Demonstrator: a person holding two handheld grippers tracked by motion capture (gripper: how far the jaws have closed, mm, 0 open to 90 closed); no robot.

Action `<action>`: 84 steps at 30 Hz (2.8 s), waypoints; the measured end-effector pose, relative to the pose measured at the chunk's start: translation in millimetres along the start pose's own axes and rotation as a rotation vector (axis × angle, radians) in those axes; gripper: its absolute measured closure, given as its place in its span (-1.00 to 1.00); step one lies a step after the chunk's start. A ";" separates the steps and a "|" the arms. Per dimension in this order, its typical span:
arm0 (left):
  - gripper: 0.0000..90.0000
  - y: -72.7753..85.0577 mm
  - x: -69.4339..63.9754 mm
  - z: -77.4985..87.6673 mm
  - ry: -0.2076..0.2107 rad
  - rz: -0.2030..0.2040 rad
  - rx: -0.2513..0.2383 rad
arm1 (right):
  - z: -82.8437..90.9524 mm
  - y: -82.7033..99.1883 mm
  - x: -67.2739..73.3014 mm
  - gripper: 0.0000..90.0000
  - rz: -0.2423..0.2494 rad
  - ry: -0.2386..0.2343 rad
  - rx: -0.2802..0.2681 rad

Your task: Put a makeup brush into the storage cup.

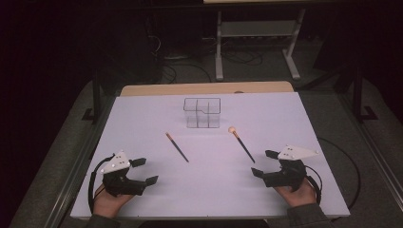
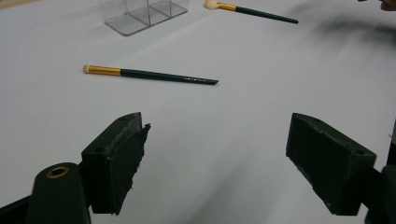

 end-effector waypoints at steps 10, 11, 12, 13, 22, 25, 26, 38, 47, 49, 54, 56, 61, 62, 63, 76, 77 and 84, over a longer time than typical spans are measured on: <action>-0.59 -0.2 -0.4 0.8 -0.005 0.013 -0.006 | 0.0 -1.2 0.9 -0.68 -0.004 0.007 0.006; -0.59 -0.1 -0.6 1.0 -0.006 0.014 -0.005 | -0.3 -1.5 1.6 -0.68 0.001 0.008 0.008; -0.59 0.0 -0.6 1.3 -0.008 0.013 -0.003 | -0.7 -1.8 2.1 -0.68 0.005 0.013 0.012; -0.60 0.2 -0.6 1.7 -0.008 0.009 -0.002 | -1.2 -2.5 3.4 -0.68 0.011 0.012 0.022; -0.59 1.5 0.9 5.8 -0.017 0.006 0.002 | -7.2 -12.9 11.5 -0.68 -0.014 -0.012 0.060; -0.60 1.6 1.2 6.5 -0.019 0.009 -0.002 | -12.3 -20.2 15.7 -0.66 -0.004 -0.017 0.080; -0.60 1.6 1.2 6.6 -0.018 0.007 -0.001 | -12.3 -20.2 15.7 -0.66 -0.004 -0.017 0.080; -0.60 1.1 -0.1 6.6 -0.019 -0.009 0.004 | -24.8 -49.2 37.4 -0.62 0.022 -0.056 0.140; -0.60 0.9 2.0 7.9 -0.023 0.003 -0.003 | -36.7 -70.2 53.2 -0.61 0.059 -0.074 0.161; -0.60 1.2 2.2 7.8 -0.022 0.004 -0.004 | -39.6 -73.1 55.2 -0.61 0.061 -0.080 0.169; -0.60 1.3 3.5 7.9 -0.021 -0.002 -0.006 | -45.5 -79.8 58.2 -0.62 0.060 -0.090 0.184; -0.60 1.5 3.5 7.8 -0.021 -0.004 -0.002 | -47.9 -81.2 59.3 -0.62 0.060 -0.093 0.193; -0.60 1.0 2.7 7.2 -0.020 0.002 0.000 | -54.4 -85.9 62.8 -0.62 0.057 -0.100 0.220; -0.60 1.1 2.5 7.2 -0.019 0.002 0.000 | -54.4 -85.9 62.8 -0.62 0.057 -0.100 0.220; -0.60 1.2 2.7 7.3 -0.019 0.001 0.002 | -55.7 -87.4 63.6 -0.62 0.065 -0.102 0.223; -0.60 1.7 4.7 8.2 -0.022 0.008 -0.007 | -79.1 -107.2 79.7 -0.62 0.091 -0.126 0.250; -0.60 1.6 5.3 8.1 -0.023 0.006 -0.010 | -82.3 -110.0 81.0 -0.61 0.085 -0.129 0.250; -0.60 1.6 5.6 7.7 -0.025 0.005 -0.005 | -89.2 -117.6 85.6 -0.59 0.082 -0.127 0.259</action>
Point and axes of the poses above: each handheld gripper's, and its own axes: z roughly backward along the jaws, y roughly out of its underside, x roughly to its left, the point moved 6 cm from there along -z, roughly forward along the jaws, and after that the axes turned 15 degrees about -z, right-handed, at the moved point
